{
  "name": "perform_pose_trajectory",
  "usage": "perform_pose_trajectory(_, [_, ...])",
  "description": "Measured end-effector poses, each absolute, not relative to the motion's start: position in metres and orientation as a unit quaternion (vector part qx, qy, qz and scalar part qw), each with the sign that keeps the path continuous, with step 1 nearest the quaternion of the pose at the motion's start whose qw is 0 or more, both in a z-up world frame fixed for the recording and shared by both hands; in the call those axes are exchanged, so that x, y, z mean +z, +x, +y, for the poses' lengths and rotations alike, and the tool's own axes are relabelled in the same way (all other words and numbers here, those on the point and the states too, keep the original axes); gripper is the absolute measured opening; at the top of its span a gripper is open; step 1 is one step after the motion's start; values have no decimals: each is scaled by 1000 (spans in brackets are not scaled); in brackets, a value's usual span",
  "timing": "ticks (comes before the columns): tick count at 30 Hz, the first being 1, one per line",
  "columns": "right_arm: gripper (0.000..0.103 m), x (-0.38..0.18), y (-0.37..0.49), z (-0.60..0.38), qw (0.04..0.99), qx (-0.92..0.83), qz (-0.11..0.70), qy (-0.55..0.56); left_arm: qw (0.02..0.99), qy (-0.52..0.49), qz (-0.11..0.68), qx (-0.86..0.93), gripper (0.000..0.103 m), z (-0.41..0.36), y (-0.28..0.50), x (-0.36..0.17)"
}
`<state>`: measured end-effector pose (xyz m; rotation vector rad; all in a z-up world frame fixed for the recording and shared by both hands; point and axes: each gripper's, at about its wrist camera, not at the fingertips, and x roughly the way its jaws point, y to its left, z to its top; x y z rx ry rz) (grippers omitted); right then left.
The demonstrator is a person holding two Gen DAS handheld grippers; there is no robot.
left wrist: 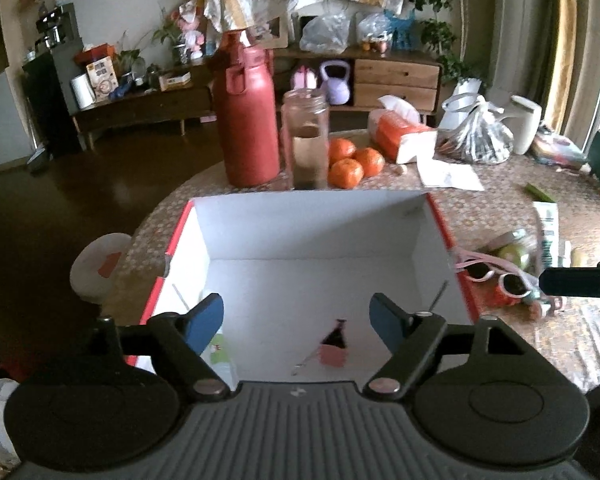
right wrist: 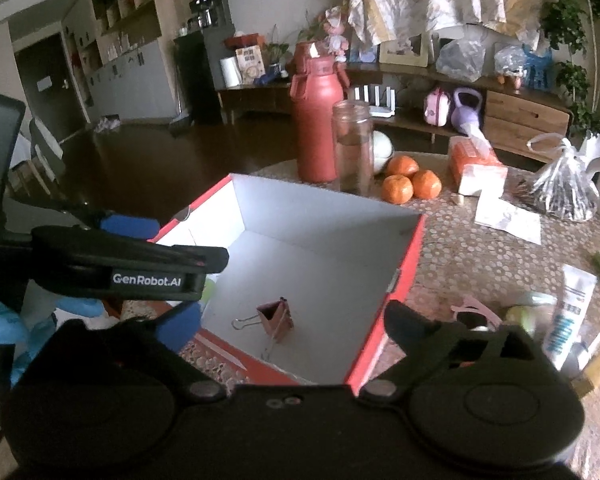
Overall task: Organize rigid objects
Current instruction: 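Withdraw both grippers from the shoebox back over the table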
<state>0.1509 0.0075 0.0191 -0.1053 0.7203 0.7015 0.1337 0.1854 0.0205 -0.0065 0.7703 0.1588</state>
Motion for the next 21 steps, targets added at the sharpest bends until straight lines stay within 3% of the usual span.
perform_pose_trajectory(12, [103, 20, 132, -62, 893, 312, 323, -25, 932, -15, 360, 38, 84, 132, 124, 26])
perform_pose_trajectory(17, [103, 17, 131, -98, 903, 292, 316, -8, 932, -15, 361, 25, 98, 107, 126, 23])
perform_pose_trajectory(21, [103, 11, 129, -128, 908, 273, 319, 4, 931, -11, 365, 21, 101, 88, 131, 18])
